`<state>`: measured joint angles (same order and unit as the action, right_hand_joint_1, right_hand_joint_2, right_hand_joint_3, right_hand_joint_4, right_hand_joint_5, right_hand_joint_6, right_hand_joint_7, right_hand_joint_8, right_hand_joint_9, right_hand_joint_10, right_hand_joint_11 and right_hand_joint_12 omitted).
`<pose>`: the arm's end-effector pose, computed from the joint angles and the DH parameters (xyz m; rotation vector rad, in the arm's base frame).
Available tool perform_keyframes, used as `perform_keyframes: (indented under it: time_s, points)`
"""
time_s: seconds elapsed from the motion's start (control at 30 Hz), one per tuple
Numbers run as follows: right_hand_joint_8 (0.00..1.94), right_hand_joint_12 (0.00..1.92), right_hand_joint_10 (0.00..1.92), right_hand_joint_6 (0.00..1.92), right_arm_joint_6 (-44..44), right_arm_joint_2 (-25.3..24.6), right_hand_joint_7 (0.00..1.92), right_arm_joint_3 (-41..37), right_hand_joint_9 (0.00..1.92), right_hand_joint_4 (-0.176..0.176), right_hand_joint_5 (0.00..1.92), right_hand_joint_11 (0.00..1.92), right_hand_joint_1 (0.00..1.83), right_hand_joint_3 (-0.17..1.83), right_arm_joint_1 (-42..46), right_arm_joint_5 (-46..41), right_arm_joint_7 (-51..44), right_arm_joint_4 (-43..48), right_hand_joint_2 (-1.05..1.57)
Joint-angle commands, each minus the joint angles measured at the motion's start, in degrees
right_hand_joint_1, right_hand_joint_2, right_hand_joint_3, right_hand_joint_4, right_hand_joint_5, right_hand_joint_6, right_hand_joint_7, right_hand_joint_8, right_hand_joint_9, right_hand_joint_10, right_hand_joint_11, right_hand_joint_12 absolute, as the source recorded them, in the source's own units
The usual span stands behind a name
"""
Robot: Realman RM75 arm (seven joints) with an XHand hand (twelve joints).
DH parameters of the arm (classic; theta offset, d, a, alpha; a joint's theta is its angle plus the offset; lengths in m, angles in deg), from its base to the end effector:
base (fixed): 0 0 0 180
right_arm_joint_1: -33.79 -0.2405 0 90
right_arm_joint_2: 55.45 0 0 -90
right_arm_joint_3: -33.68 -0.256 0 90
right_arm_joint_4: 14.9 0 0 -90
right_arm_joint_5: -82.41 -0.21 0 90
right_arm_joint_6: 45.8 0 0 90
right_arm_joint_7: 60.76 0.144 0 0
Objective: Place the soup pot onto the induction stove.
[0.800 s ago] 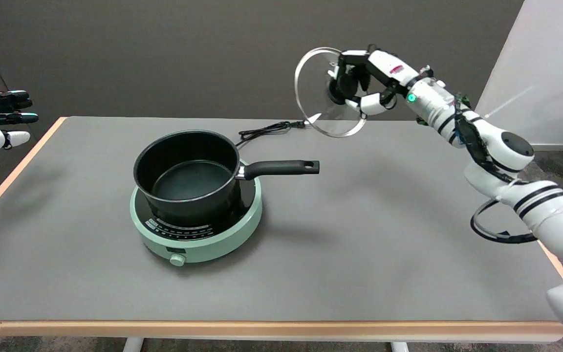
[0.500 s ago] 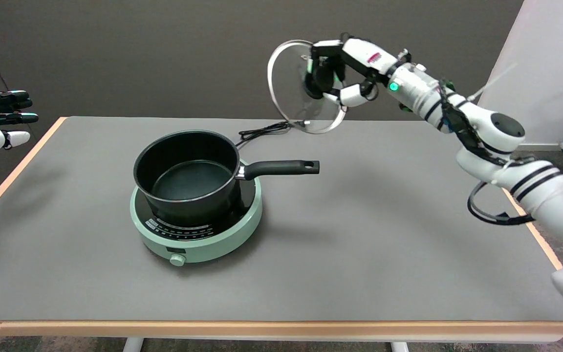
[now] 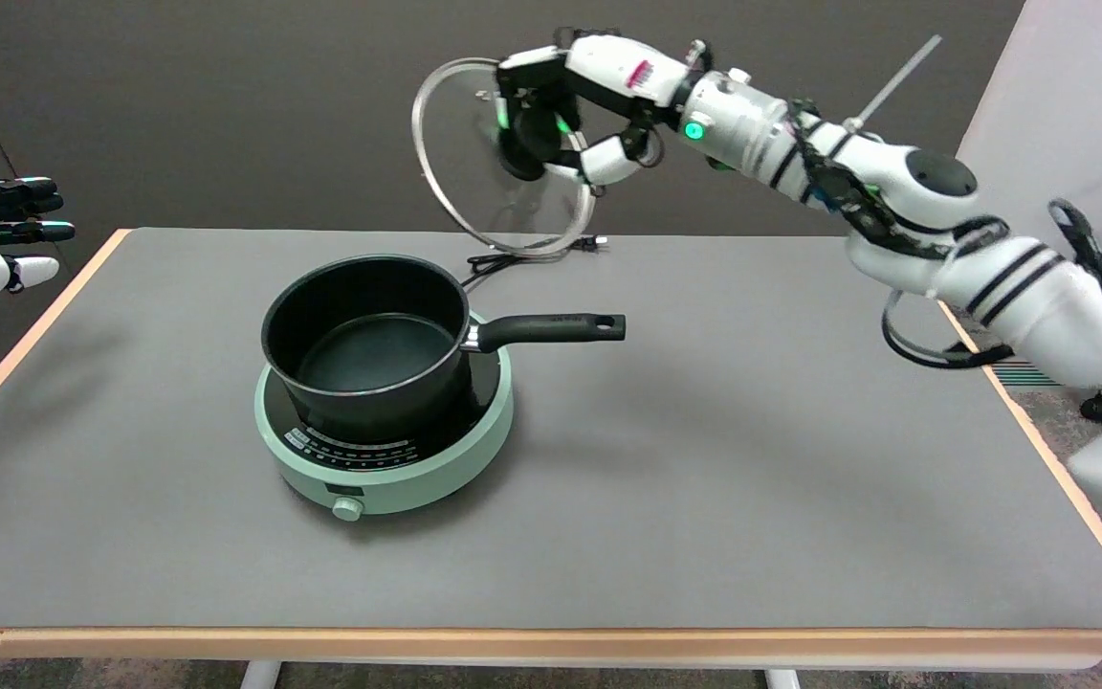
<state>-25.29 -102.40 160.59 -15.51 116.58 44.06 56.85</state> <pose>-0.0621 -0.4638 0.2959 2.1438 -0.1218 0.2952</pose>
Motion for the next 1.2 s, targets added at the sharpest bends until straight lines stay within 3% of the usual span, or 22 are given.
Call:
perform_keyframes:
  time_s: [0.03,0.37,0.9,1.0,1.2]
  points:
    - [1.4,1.62,1.82,1.51,9.19,-9.9,0.85,21.62,0.79,0.176,0.5,0.57,1.35,0.66,-21.24,2.06,1.56,-10.89,0.86]
    - [1.41,1.59,1.83,1.5,11.68,-14.51,0.84,21.62,0.79,0.176,0.51,0.59,1.35,0.65,-25.18,10.11,5.1,-14.07,0.87]
    - [1.39,1.58,1.8,1.51,9.62,-15.61,0.85,20.74,0.8,0.176,0.51,0.6,1.35,0.65,-24.89,13.23,4.67,-12.07,0.86]
    - [1.39,1.58,1.79,1.51,14.34,-17.19,0.86,15.86,0.8,0.176,0.51,0.6,1.35,0.65,-24.14,20.06,6.33,-12.68,0.86]
    - [1.4,1.58,1.81,1.52,15.18,-18.62,0.85,9.95,0.79,0.176,0.5,0.6,1.35,0.65,-21.91,35.34,18.37,-9.9,0.86]
